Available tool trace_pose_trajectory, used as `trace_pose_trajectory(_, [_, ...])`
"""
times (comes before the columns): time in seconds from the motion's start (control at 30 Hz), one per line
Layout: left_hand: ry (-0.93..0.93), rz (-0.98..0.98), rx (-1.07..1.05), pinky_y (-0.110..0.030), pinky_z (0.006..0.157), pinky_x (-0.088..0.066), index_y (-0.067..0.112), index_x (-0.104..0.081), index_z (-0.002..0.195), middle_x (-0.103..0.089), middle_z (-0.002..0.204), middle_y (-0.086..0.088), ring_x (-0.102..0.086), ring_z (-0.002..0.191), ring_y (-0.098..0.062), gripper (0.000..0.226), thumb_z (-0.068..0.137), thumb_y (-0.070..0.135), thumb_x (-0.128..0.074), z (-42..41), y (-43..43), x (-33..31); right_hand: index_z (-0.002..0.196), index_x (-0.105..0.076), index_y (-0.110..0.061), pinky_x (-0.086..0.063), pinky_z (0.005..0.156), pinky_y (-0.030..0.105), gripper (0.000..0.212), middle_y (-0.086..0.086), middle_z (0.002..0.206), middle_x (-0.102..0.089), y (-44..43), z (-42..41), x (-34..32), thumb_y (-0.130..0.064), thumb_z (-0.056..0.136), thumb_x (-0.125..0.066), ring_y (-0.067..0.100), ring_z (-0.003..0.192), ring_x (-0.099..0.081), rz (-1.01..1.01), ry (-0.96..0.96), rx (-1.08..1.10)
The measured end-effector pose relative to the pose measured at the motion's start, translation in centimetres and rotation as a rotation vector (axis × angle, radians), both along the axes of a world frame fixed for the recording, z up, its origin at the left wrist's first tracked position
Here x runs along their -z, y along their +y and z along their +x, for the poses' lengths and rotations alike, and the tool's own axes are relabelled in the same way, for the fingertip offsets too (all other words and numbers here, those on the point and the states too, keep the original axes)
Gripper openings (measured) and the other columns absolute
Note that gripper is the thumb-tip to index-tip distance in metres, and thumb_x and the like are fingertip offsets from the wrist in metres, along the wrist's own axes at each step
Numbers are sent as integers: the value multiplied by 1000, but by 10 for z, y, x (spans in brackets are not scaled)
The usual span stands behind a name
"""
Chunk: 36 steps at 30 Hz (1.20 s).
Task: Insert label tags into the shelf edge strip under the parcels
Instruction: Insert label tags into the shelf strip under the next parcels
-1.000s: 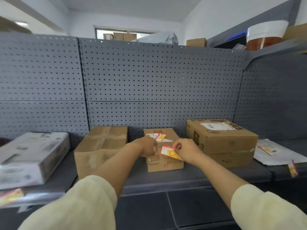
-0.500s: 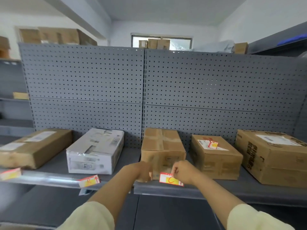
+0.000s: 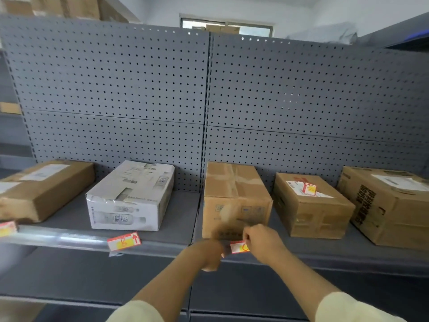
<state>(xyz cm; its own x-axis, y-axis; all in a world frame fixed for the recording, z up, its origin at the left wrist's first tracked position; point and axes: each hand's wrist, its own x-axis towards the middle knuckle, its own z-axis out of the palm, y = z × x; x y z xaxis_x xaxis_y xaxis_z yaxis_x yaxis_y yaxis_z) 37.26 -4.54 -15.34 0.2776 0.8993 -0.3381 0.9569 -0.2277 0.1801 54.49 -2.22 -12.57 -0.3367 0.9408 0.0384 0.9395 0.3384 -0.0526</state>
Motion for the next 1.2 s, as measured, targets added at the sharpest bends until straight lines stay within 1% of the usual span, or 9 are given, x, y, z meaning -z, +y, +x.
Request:
trace_pose_trajectory(0.17, [82,185,17,-40,96,-46,20,-45,140,-49,140,-9,-52,122,-32,50,92,5,-46,16,-8,-6,101,-65,-19,-56,77,39,18,6,104,-70,1,9,5,-18,94,-49,27,92,-65,105,11,-44])
trace_pose_trajectory(0.3, [140,232,28,-38,95,-45,18,-43,141,-49,139,-10,-52,120,-32,51,92,3,-47,22,-13,-12,101,-66,-18,-55,77,39,19,5,104,-70,2,15,2,-17,94,-49,27,93,-64,156,14,-76])
trace_pose_trajectory(0.43, [204,240,26,-39,91,-47,16,-49,135,-54,132,-11,-57,113,-33,48,90,0,-46,21,-13,-12,102,-65,-17,-54,80,40,19,5,107,-68,4,16,4,-16,95,-47,26,96,-62,166,-7,-113])
trace_pose_trajectory(0.5, [180,216,13,-39,90,-51,17,-53,131,-58,128,-10,-60,108,-31,48,86,-1,-48,16,-10,-9,103,-64,-16,-53,81,39,20,5,107,-68,4,16,6,-14,95,-46,26,97,-61,173,-19,-140])
trace_pose_trajectory(0.67, [8,87,-36,-42,98,-50,16,-56,131,-58,131,-9,-57,116,-31,52,84,-4,-46,7,-6,-11,109,-65,-19,-50,83,37,23,4,112,-66,8,14,7,-13,96,-47,25,102,-59,158,28,-193])
trace_pose_trajectory(0.77, [-23,74,-56,-43,96,-52,12,-60,125,-60,127,-12,-60,112,-33,48,82,-3,-45,3,-4,-9,108,-67,-20,-49,84,37,24,3,113,-66,10,12,7,-19,98,-45,23,104,-56,106,98,-233])
trace_pose_trajectory(0.83, [-30,70,-63,-42,97,-51,12,-62,124,-60,128,-12,-60,111,-32,47,83,-3,-45,3,-3,-7,108,-67,-18,-47,84,36,24,3,113,-65,9,9,9,-17,98,-45,23,107,-54,92,51,-261])
trace_pose_trajectory(1.0, [32,167,-46,-38,97,-50,20,-59,131,-58,134,-7,-58,116,-30,53,86,-5,-45,4,-6,-12,112,-67,-15,-46,87,36,26,7,117,-61,7,-1,24,-8,96,-48,26,111,-51,30,-43,-258])
trace_pose_trajectory(1.2, [-17,221,-53,-37,99,-48,24,-66,119,-60,132,-1,-59,116,-25,50,84,-3,-43,-8,-4,-24,112,-63,-13,-50,88,39,23,7,120,-60,7,-4,15,-7,92,-52,26,111,-54,96,-46,-183])
